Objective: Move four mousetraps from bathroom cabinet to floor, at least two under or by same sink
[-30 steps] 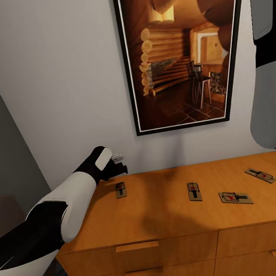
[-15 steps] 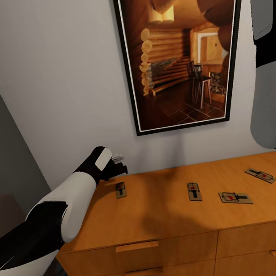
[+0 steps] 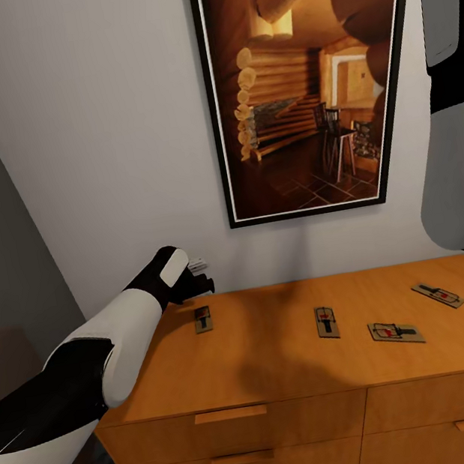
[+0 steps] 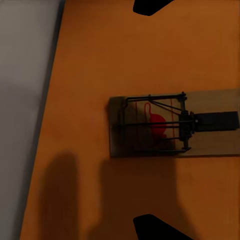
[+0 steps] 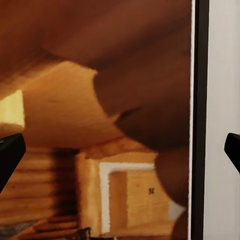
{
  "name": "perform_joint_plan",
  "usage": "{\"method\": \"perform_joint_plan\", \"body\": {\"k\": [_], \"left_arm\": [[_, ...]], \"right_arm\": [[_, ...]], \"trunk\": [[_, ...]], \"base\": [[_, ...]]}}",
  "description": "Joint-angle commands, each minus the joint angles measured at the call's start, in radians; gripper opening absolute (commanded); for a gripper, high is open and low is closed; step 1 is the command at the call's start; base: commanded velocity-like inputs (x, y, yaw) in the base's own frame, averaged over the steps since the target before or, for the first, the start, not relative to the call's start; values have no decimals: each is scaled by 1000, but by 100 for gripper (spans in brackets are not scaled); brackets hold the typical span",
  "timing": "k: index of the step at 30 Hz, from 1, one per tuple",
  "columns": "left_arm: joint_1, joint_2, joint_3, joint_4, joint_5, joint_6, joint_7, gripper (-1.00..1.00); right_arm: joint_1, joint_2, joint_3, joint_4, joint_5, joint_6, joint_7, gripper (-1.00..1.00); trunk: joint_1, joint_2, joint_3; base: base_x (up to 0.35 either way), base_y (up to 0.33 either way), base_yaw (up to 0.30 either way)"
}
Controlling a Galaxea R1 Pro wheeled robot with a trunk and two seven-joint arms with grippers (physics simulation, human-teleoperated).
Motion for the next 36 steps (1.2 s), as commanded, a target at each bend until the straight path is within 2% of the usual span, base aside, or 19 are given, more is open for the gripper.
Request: {"method": "perform_joint_plan", "body": {"k": [1,36], "left_arm": [[-1,0,-8,-1,11,3,7,100],[-1,1,-8,6,11,14,5,100]], "right_arm": [[-1,-1,3,0,-7,4,-8,100],[-1,0,4,-3,-7,4,-8,100]], "trunk": [[0,-1,-1],[0,-1,-1]], "base": [[0,0,0],[0,0,0]]}}
